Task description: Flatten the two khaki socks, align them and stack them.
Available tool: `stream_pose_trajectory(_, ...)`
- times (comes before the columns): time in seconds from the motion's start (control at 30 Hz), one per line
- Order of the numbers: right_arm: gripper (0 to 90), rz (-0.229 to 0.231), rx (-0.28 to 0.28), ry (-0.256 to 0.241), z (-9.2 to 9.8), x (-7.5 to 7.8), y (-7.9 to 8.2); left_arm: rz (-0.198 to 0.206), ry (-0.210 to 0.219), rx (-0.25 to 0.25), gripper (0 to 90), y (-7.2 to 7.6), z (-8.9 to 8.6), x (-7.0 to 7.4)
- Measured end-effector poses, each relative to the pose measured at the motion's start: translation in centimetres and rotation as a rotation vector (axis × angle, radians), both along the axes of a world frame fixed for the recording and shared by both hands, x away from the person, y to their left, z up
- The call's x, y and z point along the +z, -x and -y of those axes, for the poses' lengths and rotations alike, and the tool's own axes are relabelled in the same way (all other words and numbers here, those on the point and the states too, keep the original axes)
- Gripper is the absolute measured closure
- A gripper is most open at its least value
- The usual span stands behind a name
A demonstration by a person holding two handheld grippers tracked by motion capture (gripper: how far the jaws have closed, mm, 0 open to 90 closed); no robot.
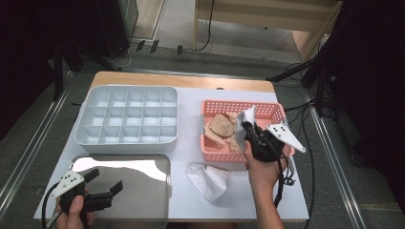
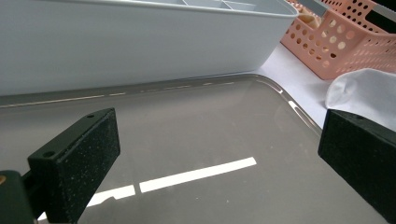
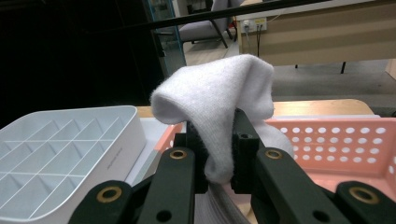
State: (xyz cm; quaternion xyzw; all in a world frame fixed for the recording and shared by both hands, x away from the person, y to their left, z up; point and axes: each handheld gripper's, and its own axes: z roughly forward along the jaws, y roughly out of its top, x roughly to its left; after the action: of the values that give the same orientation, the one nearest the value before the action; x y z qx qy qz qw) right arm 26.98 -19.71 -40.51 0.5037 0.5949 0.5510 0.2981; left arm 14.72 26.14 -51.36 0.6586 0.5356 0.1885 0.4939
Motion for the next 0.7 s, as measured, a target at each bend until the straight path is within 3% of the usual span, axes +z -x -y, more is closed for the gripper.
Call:
stream_pose_trajectory(0.37,81.6,0.013,0.017,-0.012,0.9,-0.4,3.5,-0.002,0.000,-0.002,0.0,0.0,0.1,-0.1)
stream_pose_trajectory(0.7,81.7,-0.017,0.030,-0.048,2.1,-2.4,6.4,-0.002,-0.010,-0.015,0.0,0.0,0.9,-0.1)
